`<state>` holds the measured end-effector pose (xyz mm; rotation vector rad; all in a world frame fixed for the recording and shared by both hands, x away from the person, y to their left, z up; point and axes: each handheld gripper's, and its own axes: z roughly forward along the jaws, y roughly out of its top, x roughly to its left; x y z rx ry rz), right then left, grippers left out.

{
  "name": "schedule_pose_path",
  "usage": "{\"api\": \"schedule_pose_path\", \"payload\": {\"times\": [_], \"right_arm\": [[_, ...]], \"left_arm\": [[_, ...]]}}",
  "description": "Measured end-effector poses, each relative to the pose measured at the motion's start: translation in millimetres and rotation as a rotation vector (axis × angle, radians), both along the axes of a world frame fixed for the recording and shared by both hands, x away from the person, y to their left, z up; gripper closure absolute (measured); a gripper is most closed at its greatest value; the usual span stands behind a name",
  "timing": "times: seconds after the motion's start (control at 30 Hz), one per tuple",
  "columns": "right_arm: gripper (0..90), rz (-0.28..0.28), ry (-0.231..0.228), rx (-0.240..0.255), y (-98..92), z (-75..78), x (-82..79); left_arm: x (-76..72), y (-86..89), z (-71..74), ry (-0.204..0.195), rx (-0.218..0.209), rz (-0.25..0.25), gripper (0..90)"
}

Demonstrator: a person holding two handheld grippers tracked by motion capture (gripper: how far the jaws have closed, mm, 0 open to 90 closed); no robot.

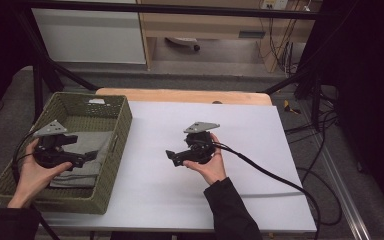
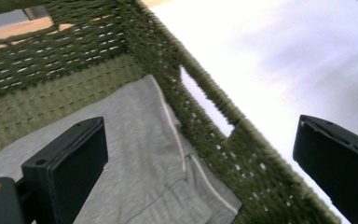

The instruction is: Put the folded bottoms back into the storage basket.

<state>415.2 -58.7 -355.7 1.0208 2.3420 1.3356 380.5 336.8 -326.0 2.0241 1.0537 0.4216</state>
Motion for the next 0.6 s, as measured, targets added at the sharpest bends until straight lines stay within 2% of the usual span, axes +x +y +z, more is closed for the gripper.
{"api": "schedule_pose_path", "payload": {"times": [0.2,0.6], "right_arm": [[1.9,-0.030,0.003,0.004,-21.3,-2.5,-0.9],[1.6,-0.042,-0.003,0.020,-62.9,-8.0,-4.6]], "left_arm": [[-1.4,-13.8,-1.6,-0.008,0.000,-0.025,2.6],[-5.7,-38.4,-8.4,-0.025,-0.005,-0.071,2.6]]}}
